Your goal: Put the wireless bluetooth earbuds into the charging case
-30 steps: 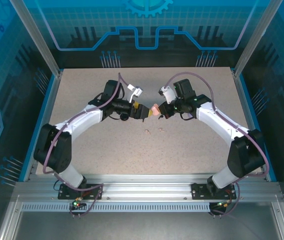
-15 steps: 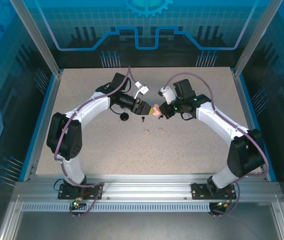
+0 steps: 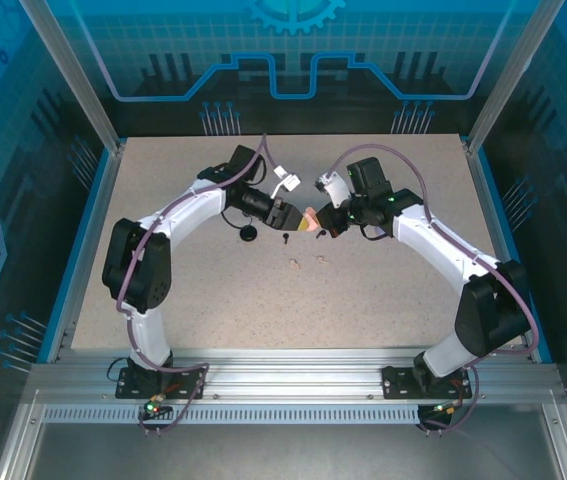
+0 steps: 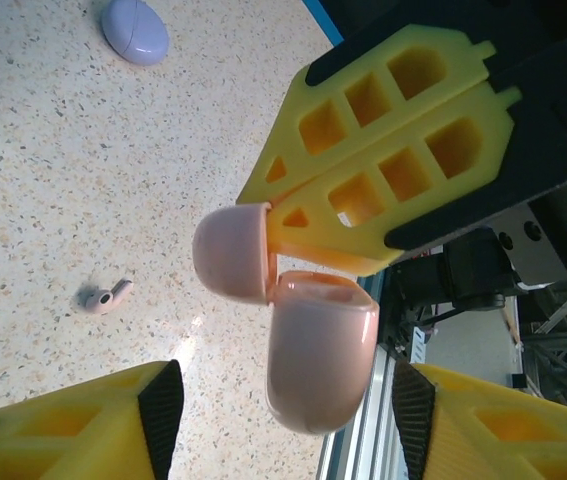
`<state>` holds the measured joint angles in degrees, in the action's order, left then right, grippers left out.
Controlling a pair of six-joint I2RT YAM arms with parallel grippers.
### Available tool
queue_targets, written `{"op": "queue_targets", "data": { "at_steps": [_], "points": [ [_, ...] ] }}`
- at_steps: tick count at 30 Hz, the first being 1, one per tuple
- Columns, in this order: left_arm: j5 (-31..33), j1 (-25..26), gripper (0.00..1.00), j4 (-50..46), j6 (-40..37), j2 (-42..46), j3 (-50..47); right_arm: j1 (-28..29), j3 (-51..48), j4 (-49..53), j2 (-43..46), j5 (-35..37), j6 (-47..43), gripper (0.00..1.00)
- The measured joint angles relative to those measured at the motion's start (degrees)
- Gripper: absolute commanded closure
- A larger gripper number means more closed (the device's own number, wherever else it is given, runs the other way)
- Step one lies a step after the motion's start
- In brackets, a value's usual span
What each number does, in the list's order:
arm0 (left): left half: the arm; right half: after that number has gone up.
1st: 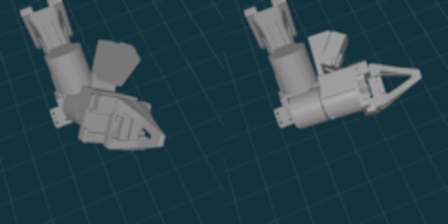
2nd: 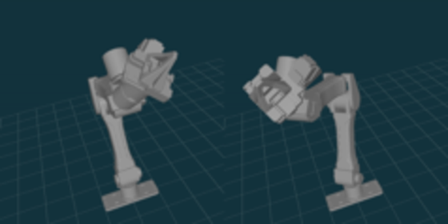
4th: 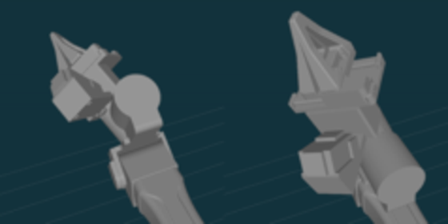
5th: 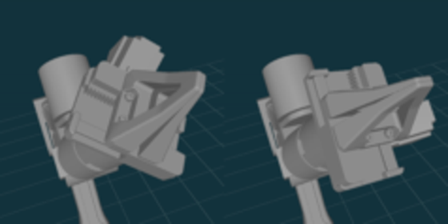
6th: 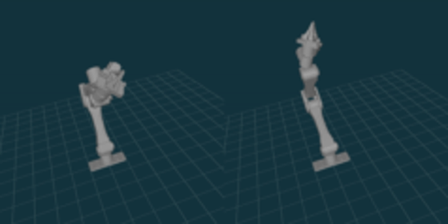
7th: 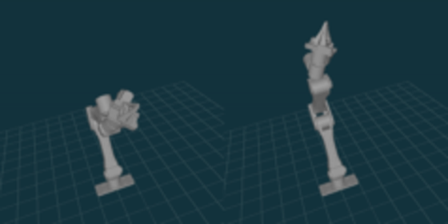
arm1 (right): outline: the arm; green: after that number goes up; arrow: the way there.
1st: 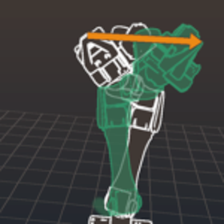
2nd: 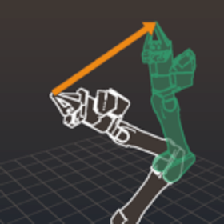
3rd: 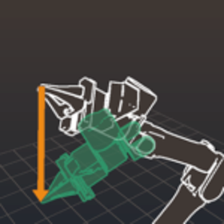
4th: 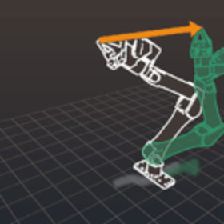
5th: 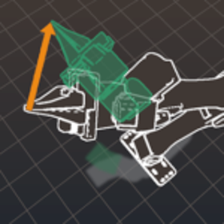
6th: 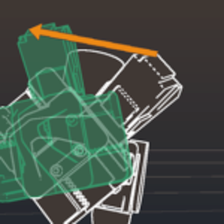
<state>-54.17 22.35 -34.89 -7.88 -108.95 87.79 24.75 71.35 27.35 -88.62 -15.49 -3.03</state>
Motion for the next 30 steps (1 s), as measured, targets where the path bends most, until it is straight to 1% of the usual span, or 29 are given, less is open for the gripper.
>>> {"op": "queue_targets", "data": {
  "at_steps": [3, 6, 12, 17, 21, 24, 30],
  "points": [
    [-0.2, 0.4, 0.46, -0.7, 0.0, 0.0, 0.5, 0.0, 0.0, 0.0, 0.0, -0.1, 0.0, 1.0],
    [-0.6, 0.7, 0.47, -0.9, 0.0, -0.3, 1.4, 0.0, 0.0, -0.3, 0.0, -0.2, 0.0, 1.0],
    [-1.2, 1.1, 0.53, -0.9, 0.0, -1.0, 2.2, 0.0, 0.0, -0.4, 0.0, -0.2, 0.0, 1.0],
    [-1.7, 1.2, 0.56, -0.9, -0.1, -1.0, 2.2, 0.0, 0.0, -0.4, 0.0, -0.2, 0.0, 1.0],
    [-2.1, 1.2, 0.63, -0.9, -0.2, -1.1, 2.2, 0.0, 0.0, -0.4, 0.0, -0.2, 0.0, 1.0],
    [-2.1, 1.2, 0.65, -1.1, -0.2, -1.4, 2.2, 0.0, 0.0, -0.4, 0.0, -0.4, 0.0, 1.0],
    [-2.3, 1.3, 0.64, -1.3, -0.2, -1.8, 2.2, 0.0, 0.0, -0.4, 0.0, -0.4, 0.0, 1.0]
  ]
}}
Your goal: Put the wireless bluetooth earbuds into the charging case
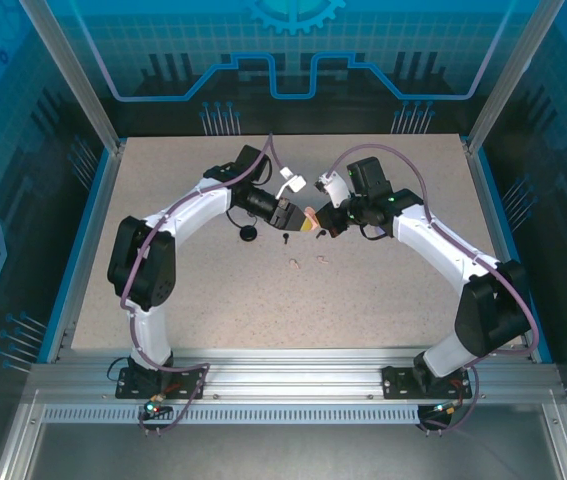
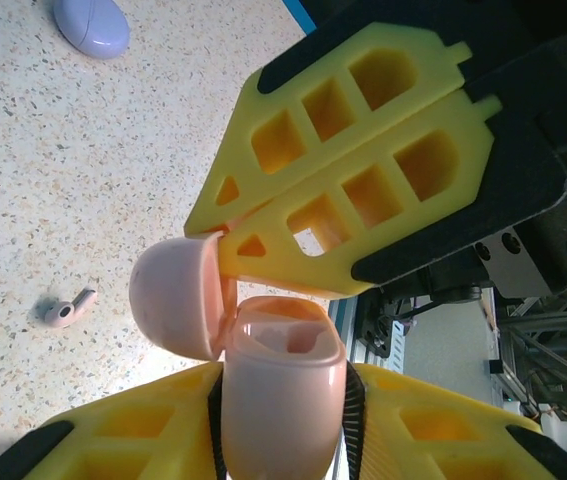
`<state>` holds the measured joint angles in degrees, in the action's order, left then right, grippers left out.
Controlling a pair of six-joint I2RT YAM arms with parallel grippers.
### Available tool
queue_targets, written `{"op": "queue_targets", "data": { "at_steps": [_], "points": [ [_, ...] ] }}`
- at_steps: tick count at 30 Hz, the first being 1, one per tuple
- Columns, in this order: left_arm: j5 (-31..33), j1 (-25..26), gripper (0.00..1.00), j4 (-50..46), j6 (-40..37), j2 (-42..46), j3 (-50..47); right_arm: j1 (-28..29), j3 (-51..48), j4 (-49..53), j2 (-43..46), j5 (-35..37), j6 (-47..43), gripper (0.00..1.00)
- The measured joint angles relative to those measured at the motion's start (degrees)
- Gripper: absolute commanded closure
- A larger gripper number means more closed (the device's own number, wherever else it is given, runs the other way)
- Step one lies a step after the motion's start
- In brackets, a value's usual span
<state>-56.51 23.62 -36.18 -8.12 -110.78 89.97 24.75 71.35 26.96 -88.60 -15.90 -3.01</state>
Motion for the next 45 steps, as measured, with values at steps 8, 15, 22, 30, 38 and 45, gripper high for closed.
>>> {"op": "queue_targets", "data": {
  "at_steps": [8, 15, 22, 30, 38, 45],
  "points": [
    [-0.2, 0.2, 0.75, 0.0, 0.0, -0.6, 0.4, 0.0, 0.0, 0.0, 0.2, 0.2, 0.0, 1.0],
    [-0.2, 0.2, 0.88, 0.0, 0.1, -0.7, 0.5, 0.0, -0.1, 0.0, 0.3, 0.5, 0.2, 1.0],
    [-0.4, 0.2, 1.0, 1.1, 0.5, -0.7, 0.5, 0.0, -0.3, 0.1, 1.0, 2.1, 0.7, 0.7],
    [2.3, 0.2, 1.0, 10.7, 5.4, 3.4, -8.4, -1.4, -0.3, -0.6, 4.3, 3.4, 5.1, 0.46],
    [9.4, -0.7, 1.0, 28.3, 14.1, 13.6, -23.9, -4.8, 0.0, -0.2, 9.9, 2.0, 14.0, 0.4],
    [18.6, -1.0, 1.0, 41.6, 18.7, 25.8, -35.6, -4.1, 0.3, 3.3, 9.7, 2.5, 19.5, 0.4]
  ]
}}
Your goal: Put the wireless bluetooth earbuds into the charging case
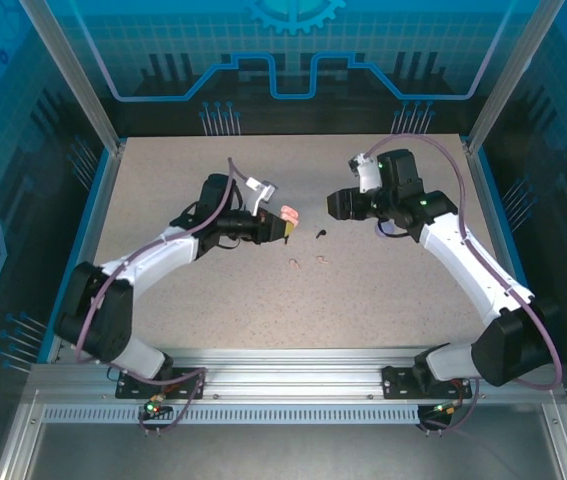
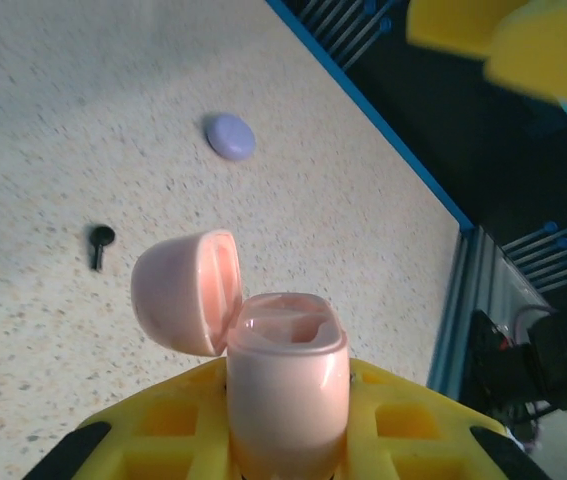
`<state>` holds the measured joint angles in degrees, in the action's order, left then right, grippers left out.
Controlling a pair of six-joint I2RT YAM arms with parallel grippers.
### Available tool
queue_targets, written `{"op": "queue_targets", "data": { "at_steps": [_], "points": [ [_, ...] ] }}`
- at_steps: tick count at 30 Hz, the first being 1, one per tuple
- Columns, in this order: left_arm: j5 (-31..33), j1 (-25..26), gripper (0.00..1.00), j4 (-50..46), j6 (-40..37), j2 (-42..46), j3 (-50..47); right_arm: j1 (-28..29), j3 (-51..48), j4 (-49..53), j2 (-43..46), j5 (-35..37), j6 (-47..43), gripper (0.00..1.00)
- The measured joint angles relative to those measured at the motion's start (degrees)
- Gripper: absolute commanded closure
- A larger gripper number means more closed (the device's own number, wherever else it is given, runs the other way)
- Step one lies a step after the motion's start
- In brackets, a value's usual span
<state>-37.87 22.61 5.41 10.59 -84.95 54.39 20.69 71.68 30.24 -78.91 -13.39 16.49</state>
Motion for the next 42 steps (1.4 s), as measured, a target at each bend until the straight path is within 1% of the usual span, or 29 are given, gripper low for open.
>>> {"op": "queue_targets", "data": {
  "at_steps": [4, 8, 13, 17, 23, 29, 34, 42],
  "points": [
    [7.2, 0.0, 1.0, 7.6, 1.1, 8.7, -6.7, 2.8, -1.6, 0.4, -1.5, 1.4, 1.4, 0.4],
    [13.7, 0.0, 1.0, 14.4, 1.2, 17.1, -12.7, 6.3, -3.5, 0.4, -5.4, 2.6, 2.5, 0.41],
    [18.7, 0.2, 1.0, 18.7, -0.2, 23.7, -14.9, 10.8, -3.6, 0.4, -12.0, 4.4, 3.6, 0.41],
    [21.4, 0.6, 1.0, 21.3, -1.9, 27.8, -16.7, 13.1, -2.3, 0.7, -16.6, 5.7, 4.5, 0.42],
    [25.0, 1.2, 1.0, 24.7, -3.7, 30.2, -19.0, 15.5, 4.6, 3.4, -23.0, 8.6, 5.2, 0.44],
    [27.8, 1.6, 1.0, 28.4, -4.5, 30.5, -20.8, 17.6, 10.7, 7.4, -27.9, 11.8, 5.4, 0.47],
    [28.6, 1.6, 1.0, 30.3, -4.7, 30.5, -20.9, 17.9, 12.3, 9.9, -31.1, 13.6, 5.6, 0.48],
    [28.7, 1.6, 1.0, 31.0, -4.7, 29.9, -20.9, 17.9, 13.0, 11.0, -31.0, 15.0, 6.0, 0.49]
  ]
}}
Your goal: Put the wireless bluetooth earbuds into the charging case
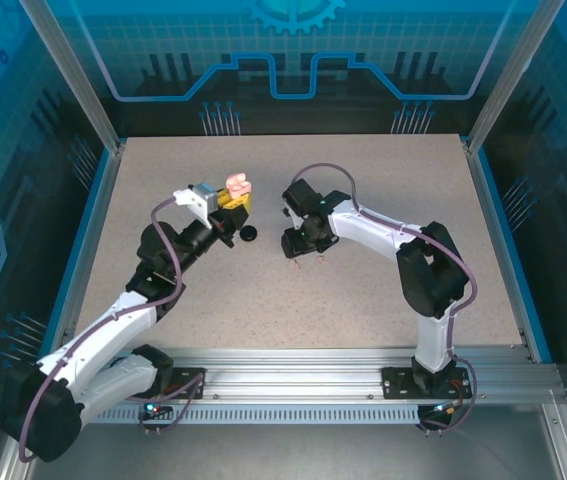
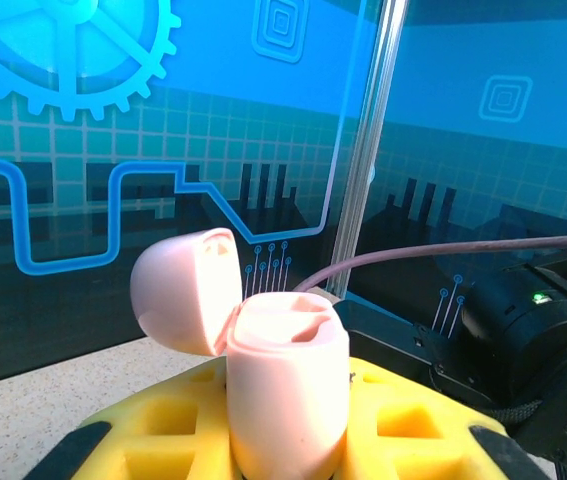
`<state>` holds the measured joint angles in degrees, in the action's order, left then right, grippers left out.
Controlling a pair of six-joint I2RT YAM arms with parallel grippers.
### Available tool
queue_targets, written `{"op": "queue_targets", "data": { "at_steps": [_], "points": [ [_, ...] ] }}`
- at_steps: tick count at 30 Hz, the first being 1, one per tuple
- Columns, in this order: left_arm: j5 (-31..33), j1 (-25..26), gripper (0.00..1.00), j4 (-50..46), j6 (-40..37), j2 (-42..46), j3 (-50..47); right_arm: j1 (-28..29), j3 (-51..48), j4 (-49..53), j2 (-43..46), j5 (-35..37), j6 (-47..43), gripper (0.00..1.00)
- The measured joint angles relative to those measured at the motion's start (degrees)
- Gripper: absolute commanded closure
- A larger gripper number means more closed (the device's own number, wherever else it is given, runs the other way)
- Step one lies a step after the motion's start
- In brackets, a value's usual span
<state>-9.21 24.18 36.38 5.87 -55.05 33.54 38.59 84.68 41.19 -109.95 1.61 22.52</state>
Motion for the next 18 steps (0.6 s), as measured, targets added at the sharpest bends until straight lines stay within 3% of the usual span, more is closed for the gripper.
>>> {"op": "queue_targets", "data": {
  "at_steps": [6, 12, 18],
  "points": [
    [-0.3, 0.3, 1.0, 0.0, 0.0, -1.7, 0.0, -2.2, 0.5, 0.1, 8.2, -2.3, 0.4, 0.47],
    [-1.7, 0.9, 1.0, -0.1, 0.4, -3.4, 0.0, -7.2, 3.1, -2.1, 19.8, -8.3, -0.4, 0.47],
    [-5.5, 1.2, 1.0, -0.1, 2.3, -3.7, 0.0, -7.6, 0.9, -6.0, 27.7, -16.3, -6.1, 0.49]
  ]
}}
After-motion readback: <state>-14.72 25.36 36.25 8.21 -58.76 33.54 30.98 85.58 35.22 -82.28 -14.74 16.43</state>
